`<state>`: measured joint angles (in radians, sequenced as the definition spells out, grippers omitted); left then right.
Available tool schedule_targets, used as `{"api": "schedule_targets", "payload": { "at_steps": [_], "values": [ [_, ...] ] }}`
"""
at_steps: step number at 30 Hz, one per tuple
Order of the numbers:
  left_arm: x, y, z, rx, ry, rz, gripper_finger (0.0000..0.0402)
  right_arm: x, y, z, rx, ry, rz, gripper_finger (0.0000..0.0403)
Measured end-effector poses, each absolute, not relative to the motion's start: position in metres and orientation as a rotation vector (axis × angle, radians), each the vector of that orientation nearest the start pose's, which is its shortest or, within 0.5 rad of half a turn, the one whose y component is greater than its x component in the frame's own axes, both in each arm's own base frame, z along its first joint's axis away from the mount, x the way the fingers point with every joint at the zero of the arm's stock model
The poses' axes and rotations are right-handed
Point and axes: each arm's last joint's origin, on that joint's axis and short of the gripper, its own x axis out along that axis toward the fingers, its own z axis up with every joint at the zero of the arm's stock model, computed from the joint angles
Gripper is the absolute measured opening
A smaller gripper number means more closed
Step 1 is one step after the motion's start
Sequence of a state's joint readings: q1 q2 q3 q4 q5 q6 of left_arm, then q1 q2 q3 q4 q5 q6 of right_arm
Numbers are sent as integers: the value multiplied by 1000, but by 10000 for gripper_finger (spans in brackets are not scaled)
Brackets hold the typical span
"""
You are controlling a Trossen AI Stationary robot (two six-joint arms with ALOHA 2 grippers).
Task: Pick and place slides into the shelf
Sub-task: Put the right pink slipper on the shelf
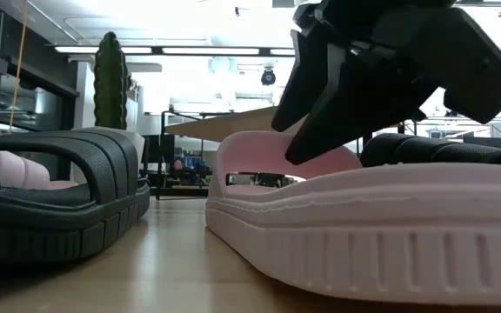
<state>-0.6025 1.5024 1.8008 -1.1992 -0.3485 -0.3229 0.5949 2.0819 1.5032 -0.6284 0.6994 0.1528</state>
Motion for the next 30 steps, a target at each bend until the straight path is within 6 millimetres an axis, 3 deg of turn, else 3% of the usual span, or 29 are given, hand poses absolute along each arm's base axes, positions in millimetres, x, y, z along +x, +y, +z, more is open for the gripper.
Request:
{"api": "schedule_targets", "payload": {
  "at_steps": [16, 30],
  "values": [
    [234, -149, 422, 109, 824, -104, 1, 360, 220, 147, -607, 966, -207, 231],
    [234, -149, 422, 109, 824, -104, 1, 361, 218, 147, -584, 968, -216, 112]
  ]
}}
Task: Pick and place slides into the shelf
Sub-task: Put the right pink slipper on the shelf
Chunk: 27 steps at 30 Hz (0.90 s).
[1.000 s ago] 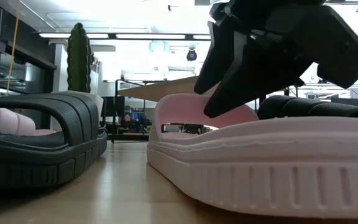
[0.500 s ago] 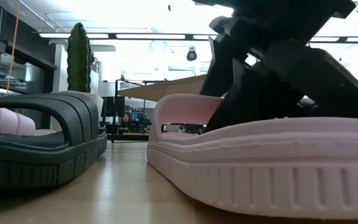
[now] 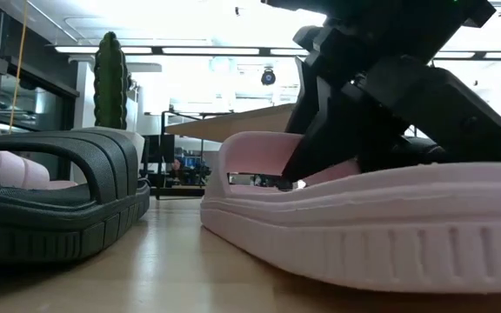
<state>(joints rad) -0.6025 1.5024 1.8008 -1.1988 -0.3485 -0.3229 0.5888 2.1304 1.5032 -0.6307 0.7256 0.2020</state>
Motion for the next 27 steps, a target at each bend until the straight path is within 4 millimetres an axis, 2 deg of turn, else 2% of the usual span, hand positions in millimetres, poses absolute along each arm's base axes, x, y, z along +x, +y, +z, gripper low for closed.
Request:
{"api": "schedule_targets", "payload": {
  "at_steps": [11, 22, 27],
  "values": [
    [234, -149, 422, 109, 824, -103, 1, 361, 218, 147, -584, 968, -217, 6],
    [234, -149, 422, 110, 824, -103, 1, 361, 216, 148, -619, 978, -213, 4],
    [234, -149, 422, 110, 824, -104, 1, 366, 211, 158, -620, 1006, -224, 2]
  ]
}}
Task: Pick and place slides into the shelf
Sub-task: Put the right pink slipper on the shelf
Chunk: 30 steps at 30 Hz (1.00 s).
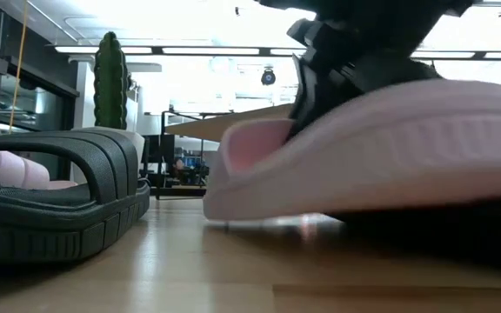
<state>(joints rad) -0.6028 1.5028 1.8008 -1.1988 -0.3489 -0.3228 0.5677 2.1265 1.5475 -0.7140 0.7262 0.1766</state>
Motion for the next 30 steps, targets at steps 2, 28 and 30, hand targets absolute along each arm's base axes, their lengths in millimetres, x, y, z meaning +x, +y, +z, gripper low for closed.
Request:
{"api": "schedule_targets", "payload": {
  "at_steps": [2, 28, 30],
  "values": [
    [234, -149, 422, 110, 824, -103, 1, 368, 209, 163, -618, 1012, -231, 2],
    [234, -149, 422, 111, 824, -101, 1, 385, 182, 233, -590, 1039, -432, 0],
    [234, -149, 422, 112, 824, -101, 1, 386, 180, 237, -579, 1038, -447, 0]
  ]
}}
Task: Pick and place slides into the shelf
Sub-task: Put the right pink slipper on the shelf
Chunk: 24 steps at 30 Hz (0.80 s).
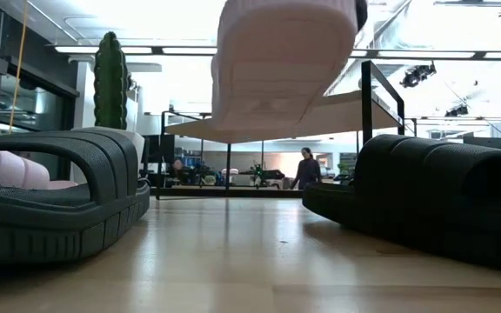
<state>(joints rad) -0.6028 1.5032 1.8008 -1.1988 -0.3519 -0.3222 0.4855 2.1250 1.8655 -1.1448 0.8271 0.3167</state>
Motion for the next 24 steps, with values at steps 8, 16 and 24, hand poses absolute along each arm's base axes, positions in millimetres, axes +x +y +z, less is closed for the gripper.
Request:
{"api": "schedule_targets", "payload": {
  "at_steps": [8, 16, 24],
  "values": [
    [234, -149, 422, 113, 824, -101, 1, 390, 166, 242, -559, 1058, -490, 0],
    [234, -149, 422, 114, 824, -102, 1, 387, 143, 242, -549, 1126, -605, 0],
    [234, -149, 422, 114, 824, -102, 1, 386, 128, 242, -537, 1166, -669, 0]
  ]
}}
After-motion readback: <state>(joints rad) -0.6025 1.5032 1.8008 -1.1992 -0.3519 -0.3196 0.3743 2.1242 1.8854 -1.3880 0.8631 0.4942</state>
